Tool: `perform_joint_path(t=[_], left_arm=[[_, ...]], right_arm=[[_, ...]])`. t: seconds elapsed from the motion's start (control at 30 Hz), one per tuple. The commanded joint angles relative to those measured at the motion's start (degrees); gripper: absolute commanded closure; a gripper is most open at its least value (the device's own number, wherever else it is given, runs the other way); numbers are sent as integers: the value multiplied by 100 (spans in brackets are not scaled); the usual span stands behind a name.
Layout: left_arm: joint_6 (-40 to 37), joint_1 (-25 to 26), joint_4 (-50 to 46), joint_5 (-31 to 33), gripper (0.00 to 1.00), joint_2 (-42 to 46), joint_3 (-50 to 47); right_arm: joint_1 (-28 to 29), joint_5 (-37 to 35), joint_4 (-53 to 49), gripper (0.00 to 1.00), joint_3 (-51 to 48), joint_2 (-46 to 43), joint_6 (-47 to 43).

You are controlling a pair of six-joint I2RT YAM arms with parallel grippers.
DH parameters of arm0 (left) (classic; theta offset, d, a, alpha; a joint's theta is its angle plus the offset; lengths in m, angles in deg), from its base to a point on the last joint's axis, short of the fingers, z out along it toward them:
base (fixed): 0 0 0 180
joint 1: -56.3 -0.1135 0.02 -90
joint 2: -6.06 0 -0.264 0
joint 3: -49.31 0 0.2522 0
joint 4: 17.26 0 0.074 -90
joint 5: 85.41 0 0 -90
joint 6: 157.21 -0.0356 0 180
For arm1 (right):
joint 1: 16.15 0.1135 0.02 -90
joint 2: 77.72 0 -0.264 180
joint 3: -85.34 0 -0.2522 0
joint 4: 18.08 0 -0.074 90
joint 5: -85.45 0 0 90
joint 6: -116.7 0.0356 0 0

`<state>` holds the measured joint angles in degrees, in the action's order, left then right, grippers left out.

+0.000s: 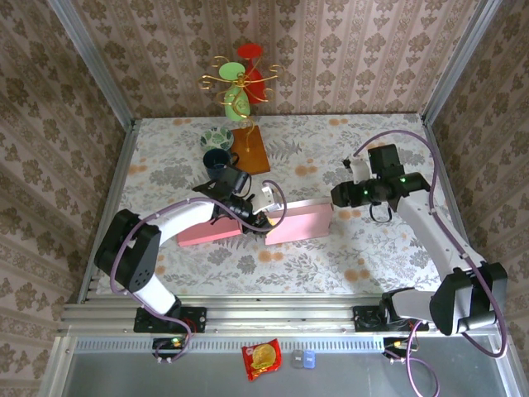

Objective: Fold the paper box

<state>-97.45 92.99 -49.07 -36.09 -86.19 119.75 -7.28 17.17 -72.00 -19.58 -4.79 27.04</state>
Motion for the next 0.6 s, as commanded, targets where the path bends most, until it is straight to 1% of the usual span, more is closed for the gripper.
perform_joint_path(t=[0.0,0.17,0.3,0.47,0.57], left_arm=[[-184,-30,-226,-181,68,-121,159],[-177,-48,-220,-194,68,-168,158],[-184,-48,-228,-186,68,-173,158],[-172,-61,-218,-196,68,-186,145],[-152,-61,-200,-194,68,-183,126]], right_arm=[[34,223,-118,54,103,59,-230],[80,149,-154,57,82,193,-271],[134,184,-154,62,115,237,-282],[183,67,-193,69,150,326,-298],[219,-44,-220,69,195,388,-310]])
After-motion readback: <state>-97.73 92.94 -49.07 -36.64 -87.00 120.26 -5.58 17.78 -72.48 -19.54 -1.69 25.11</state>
